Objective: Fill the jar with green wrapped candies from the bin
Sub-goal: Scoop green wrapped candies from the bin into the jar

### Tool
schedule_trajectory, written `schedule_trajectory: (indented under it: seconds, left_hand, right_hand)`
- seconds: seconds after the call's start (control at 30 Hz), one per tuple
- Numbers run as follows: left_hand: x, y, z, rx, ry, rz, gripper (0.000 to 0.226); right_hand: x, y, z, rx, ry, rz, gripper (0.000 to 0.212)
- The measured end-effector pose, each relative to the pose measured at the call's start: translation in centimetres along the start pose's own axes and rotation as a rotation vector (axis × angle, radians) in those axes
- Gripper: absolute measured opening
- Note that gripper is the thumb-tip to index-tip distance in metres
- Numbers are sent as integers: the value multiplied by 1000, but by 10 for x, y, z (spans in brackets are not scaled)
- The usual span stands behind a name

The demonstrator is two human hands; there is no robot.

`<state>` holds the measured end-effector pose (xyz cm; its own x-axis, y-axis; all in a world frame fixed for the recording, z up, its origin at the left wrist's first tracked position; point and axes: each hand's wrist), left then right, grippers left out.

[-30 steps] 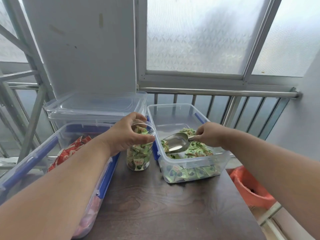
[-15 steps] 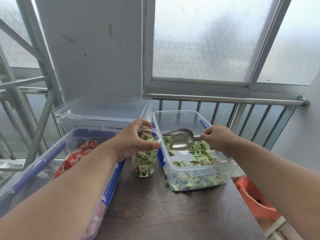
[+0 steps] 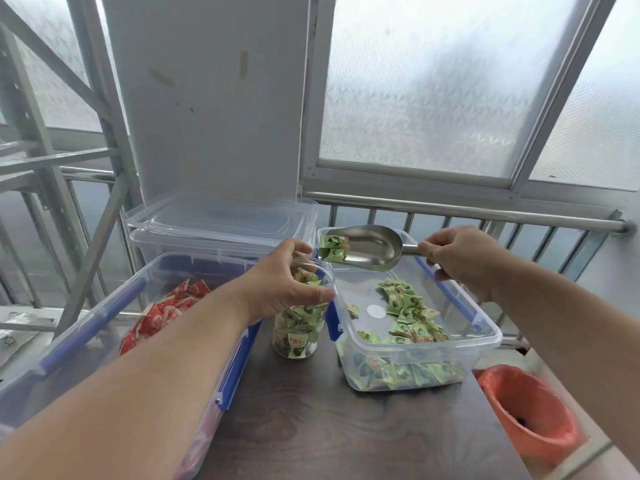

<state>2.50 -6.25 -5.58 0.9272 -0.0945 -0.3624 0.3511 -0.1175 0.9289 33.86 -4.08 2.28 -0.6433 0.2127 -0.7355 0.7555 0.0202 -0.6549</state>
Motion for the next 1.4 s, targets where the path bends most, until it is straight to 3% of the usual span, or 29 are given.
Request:
schedule_trajectory:
  seconds: [0.4,0.57,0.8,1.0,1.23,1.4]
  left_hand:
    - [-1,4,6,-22,-14,138,103]
    - [0,12,10,-19,42,78,47]
    - [1,6,4,-27,80,67,5]
    - [3,9,7,-7,91,-12,7]
    - [-2,1,5,18,-38,85,63]
    - [-1,1,4,19,-33,70,74]
  right_hand:
    - [-6,-57,20,-597,192,239,15]
    - [-10,-58,20,-757,342,289,11]
    - [-15,-51,17,-687,364,263,12]
    - [-12,-26,9,-504,343,294,13]
    - [-7,24,-8,-351,310,560,17]
    - [6,44,-5,-385,375,788,10]
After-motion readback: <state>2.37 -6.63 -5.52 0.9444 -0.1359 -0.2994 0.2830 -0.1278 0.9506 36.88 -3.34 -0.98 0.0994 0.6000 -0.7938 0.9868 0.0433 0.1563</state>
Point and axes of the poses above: each hand's wrist, its own z-axis away from the middle knuckle, its own x-axis out of the palm, y = z × x, and after that the axes turned 6 degrees about y, right-handed
